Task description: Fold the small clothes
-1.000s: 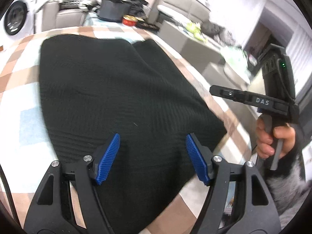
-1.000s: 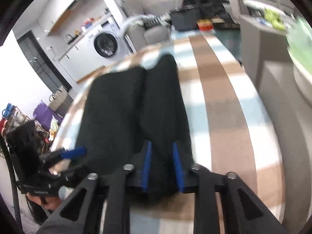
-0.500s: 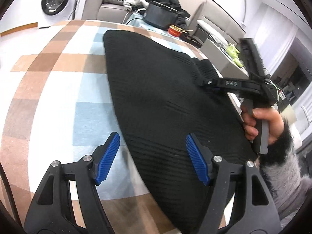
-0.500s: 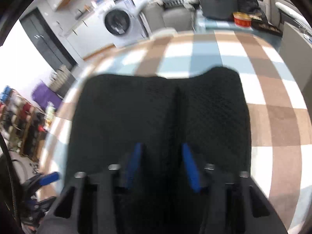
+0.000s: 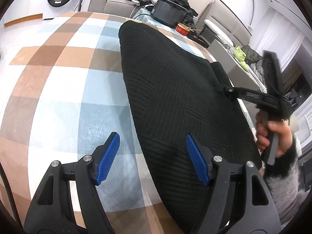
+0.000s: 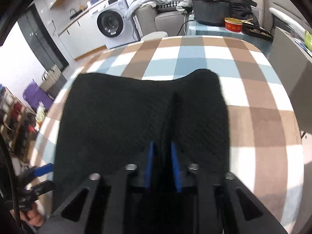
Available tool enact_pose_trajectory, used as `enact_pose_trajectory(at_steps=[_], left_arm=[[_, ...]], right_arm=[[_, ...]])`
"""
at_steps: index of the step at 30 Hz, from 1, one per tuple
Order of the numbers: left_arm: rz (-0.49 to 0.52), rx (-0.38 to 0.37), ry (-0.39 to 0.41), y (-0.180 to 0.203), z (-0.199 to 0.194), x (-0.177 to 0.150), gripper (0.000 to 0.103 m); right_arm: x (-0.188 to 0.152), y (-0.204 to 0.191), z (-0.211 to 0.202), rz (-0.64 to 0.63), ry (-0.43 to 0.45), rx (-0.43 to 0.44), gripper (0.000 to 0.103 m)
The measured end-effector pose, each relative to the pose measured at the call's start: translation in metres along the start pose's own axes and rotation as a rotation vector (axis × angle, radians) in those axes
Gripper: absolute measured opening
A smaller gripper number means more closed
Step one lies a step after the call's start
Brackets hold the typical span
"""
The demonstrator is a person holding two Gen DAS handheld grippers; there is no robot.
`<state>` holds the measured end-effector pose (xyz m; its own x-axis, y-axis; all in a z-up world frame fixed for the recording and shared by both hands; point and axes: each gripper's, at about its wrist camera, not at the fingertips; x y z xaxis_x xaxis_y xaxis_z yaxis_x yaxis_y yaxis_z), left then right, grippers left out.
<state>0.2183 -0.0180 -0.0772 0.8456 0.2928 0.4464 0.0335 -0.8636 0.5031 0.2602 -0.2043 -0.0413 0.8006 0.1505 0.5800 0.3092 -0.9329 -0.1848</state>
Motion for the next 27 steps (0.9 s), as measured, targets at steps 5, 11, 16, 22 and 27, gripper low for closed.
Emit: enact_pose_trajectory(at_steps=[5, 11, 16, 22, 27], left_arm=[[-0.016, -0.020, -0.018, 0.008, 0.009, 0.001, 0.068], [0.009, -0.036, -0.028, 0.025, 0.021, 0.002, 0.066], [0.030, -0.012, -0.016, 0.030, 0.023, -0.001, 0.063], [0.026, 0.000, -0.022, 0.028, 0.022, -0.001, 0.063], [0.039, 0.020, 0.000, 0.030, 0.003, -0.007, 0.063]], right_arm=[[-0.035, 0.021, -0.050, 0.055, 0.061, -0.031, 0.054], [-0.084, 0.018, -0.085, 0.110, 0.093, 0.016, 0.053], [-0.101, -0.012, -0.097, 0.064, 0.092, 0.175, 0.053], [-0.111, -0.028, -0.075, 0.019, 0.023, 0.146, 0.018], [-0.104, -0.027, -0.092, -0.006, 0.089, 0.203, 0.005]])
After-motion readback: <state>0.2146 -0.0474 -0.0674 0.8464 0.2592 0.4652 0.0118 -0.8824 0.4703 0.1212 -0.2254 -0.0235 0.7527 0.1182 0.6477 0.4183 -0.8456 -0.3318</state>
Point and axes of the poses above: each gripper's, at about its wrist camera, not at the fingertips, and z roughly the way its jaws point, y to its right, x to its top, and after that the axes turned 10 degrees about -z, right-handed
